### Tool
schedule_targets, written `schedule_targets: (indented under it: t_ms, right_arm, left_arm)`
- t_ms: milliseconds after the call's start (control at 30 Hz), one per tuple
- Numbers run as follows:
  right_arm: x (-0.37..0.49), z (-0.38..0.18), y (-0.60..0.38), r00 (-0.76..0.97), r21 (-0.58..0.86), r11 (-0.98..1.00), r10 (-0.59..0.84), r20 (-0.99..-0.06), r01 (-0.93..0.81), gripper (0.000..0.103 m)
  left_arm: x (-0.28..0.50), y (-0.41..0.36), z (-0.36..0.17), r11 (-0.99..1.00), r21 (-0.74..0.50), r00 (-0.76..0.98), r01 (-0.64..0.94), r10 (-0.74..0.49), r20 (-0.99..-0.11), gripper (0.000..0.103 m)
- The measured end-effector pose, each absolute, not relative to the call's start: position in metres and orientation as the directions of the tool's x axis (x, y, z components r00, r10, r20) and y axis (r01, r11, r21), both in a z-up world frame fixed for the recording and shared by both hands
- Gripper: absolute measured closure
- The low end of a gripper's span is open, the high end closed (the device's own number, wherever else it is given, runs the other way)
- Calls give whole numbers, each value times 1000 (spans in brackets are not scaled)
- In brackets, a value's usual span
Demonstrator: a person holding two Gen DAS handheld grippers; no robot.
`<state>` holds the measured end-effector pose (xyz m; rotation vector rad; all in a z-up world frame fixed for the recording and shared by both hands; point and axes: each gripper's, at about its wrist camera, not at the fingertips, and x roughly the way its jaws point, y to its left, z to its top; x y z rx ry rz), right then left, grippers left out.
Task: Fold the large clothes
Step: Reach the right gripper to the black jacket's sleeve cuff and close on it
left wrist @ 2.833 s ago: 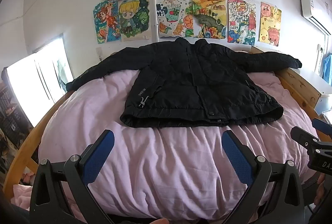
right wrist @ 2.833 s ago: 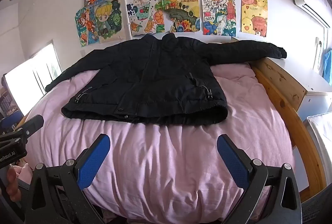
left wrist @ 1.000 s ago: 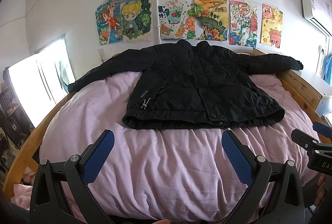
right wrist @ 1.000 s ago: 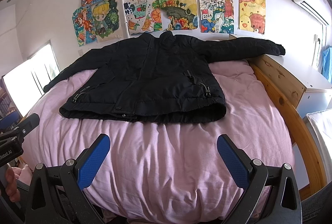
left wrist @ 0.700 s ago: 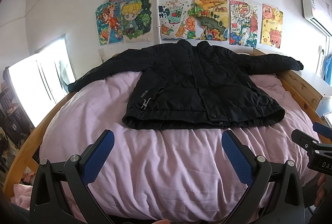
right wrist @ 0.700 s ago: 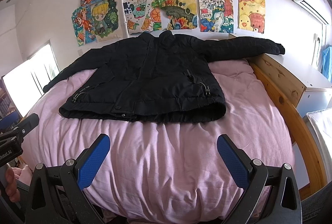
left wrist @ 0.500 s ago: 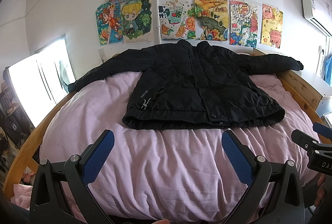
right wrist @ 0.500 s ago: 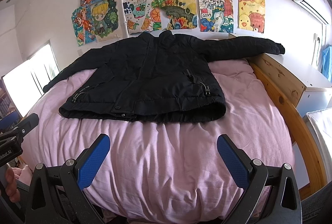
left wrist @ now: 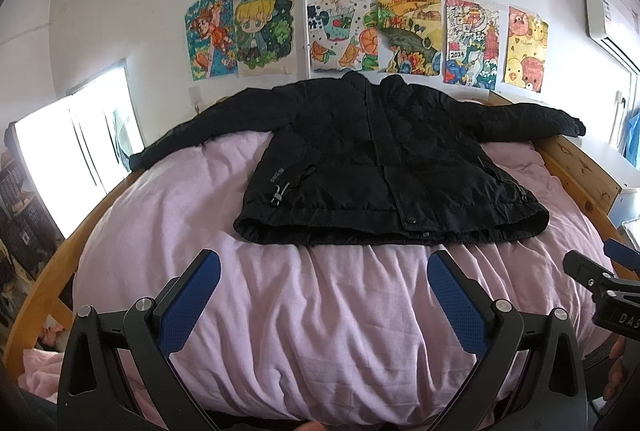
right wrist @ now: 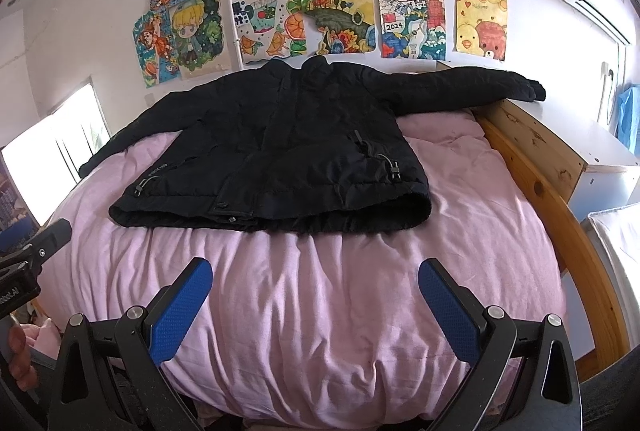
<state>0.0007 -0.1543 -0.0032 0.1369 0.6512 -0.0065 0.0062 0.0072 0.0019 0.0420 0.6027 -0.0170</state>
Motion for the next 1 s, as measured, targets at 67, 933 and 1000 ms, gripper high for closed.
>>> schedule_targets:
  t_ms: [67, 933, 1000]
  right_arm:
    - [5, -3, -157, 792, 143, 988, 40, -610, 61, 0]
    - [198, 117, -424, 746, 217, 950, -25, -665, 226, 0]
    - [213, 112, -454, 741, 210, 940, -61, -669, 268, 0]
  left_arm:
    - [17, 10, 2, 1000, 18, 806, 25, -9, -592, 1]
    - [284, -114, 107, 985, -6, 744, 174, -136, -654, 1]
    - [301, -130, 102, 980, 10, 749, 201, -147, -646, 1]
